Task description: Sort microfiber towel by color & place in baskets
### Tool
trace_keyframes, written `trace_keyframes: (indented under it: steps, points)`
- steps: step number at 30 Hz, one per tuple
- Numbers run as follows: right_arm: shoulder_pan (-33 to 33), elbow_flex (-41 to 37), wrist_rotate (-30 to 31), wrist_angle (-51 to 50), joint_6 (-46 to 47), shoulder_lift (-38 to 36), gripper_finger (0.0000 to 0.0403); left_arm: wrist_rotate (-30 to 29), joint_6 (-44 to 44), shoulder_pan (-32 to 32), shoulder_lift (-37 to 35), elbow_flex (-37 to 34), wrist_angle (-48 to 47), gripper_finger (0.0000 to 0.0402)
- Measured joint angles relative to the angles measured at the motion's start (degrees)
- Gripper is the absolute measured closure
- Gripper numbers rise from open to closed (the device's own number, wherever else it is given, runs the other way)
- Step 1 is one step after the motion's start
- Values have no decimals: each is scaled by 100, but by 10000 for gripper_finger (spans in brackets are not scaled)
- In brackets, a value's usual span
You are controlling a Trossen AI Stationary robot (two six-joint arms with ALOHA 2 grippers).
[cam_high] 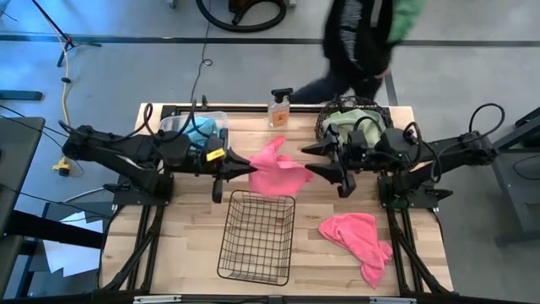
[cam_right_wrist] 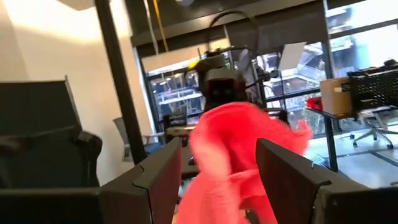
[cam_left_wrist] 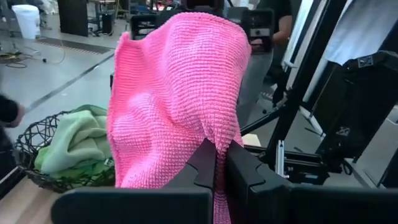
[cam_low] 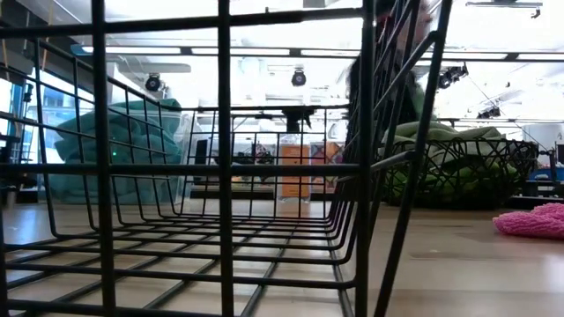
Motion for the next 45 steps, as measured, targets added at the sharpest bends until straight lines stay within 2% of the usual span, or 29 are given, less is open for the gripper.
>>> trace_keyframes:
  steps: [7, 11, 14, 17, 19, 21, 24, 27, 31, 34, 40, 45]
  points:
    - [219, 0, 365, 9, -452, 1, 201, 500, -4, 121, -15, 0, 0, 401]
    - [219, 0, 380, 6, -524, 1, 201, 867, 138, -72, -15, 2, -176, 401]
    - [217, 0, 382, 4, -528, 1, 201, 891, 24, -349, -6, 2, -638, 401]
    - [217, 0, 380, 5, -528, -3, 201, 548, -170, -693, 100, 7, -1117, 401]
    - [217, 0, 380, 6, -531, -5, 201, 137, -228, -939, 247, 7, -1438, 401]
    - [217, 0, 380, 6, -613, -5, 201, 13, -262, -1093, 432, 7, -1673, 401]
    - [217, 0, 381, 6, -759, -5, 201, 417, -445, -1114, 722, 30, -1743, 401]
    - [213, 0, 389, 4, -871, -5, 201, 826, -460, -1097, 1095, 392, -2246, 401]
    - [213, 0, 393, 4, -915, -5, 201, 911, -104, -1108, 1640, 1109, -3450, 401]
    - [202, 0, 406, -9, -915, -5, 201, 908, 302, -1099, 2021, 1471, -3927, 401]
    - [202, 0, 407, -37, -915, -5, 201, 949, 601, -933, 2651, 1615, -4105, 401]
    - [202, 0, 406, -62, -915, -5, 201, 1357, 817, -855, 3072, 1617, -4016, 401]
